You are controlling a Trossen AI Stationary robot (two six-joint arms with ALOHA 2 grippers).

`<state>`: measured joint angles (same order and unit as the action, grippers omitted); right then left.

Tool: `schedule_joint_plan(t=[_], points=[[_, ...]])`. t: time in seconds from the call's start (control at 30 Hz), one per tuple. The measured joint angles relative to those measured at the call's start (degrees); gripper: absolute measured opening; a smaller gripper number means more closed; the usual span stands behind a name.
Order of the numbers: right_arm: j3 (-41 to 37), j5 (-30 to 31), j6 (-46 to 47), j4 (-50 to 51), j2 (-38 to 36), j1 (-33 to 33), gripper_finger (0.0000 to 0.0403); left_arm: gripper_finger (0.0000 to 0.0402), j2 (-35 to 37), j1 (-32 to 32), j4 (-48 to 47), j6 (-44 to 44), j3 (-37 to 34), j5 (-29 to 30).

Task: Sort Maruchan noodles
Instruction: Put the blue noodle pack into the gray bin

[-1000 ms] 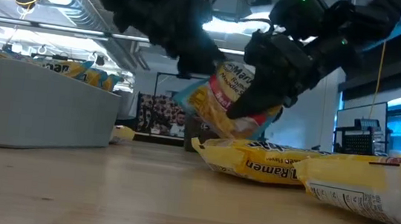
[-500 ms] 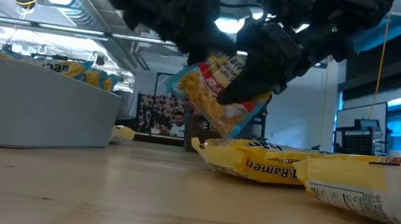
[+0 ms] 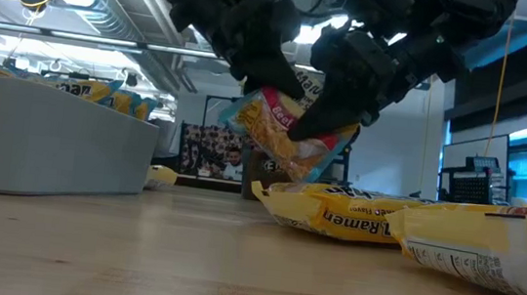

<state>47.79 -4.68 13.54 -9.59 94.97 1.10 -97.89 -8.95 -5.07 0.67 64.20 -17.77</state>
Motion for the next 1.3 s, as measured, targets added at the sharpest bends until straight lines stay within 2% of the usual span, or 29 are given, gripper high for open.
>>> schedule_joint_plan(t=[0.17, 0.33, 0.5, 0.7, 0.87, 1.0, 1.3], points=[[0.0, 1.1, 2.3, 0.0, 0.0, 0.0, 0.0127, 0.0169, 0.0, 0.0, 0.1, 1.1, 0.0, 0.0], [0.0, 0.6, 2.7, 3.2, -2.2, 0.0, 0.0188, 0.0128, 0.8, 0.0, -1.6, 1.9, 0.0, 0.3], [0.0, -1.0, 3.9, 10.8, -7.1, 1.2, 0.0239, 0.0118, 4.9, 1.0, -8.7, 3.0, -0.1, 3.5], [0.0, 7.7, 4.1, 12.5, -8.7, 7.3, 0.0259, 0.0118, 13.4, 4.5, -19.7, 3.5, -0.1, 10.8], [0.0, 14.3, 6.4, 12.1, -8.5, 10.3, 0.0259, 0.0118, 22.3, 10.0, -26.2, 0.0, -0.1, 12.5], [0.0, 14.7, 9.1, 8.7, -8.5, 11.4, 0.0259, 0.0118, 29.9, 16.0, -32.7, -4.4, -1.4, 17.9], [0.0, 17.8, 13.2, 2.6, -8.5, 15.3, 0.0259, 0.0118, 47.0, 30.9, -37.2, -23.1, -15.8, 27.8]])
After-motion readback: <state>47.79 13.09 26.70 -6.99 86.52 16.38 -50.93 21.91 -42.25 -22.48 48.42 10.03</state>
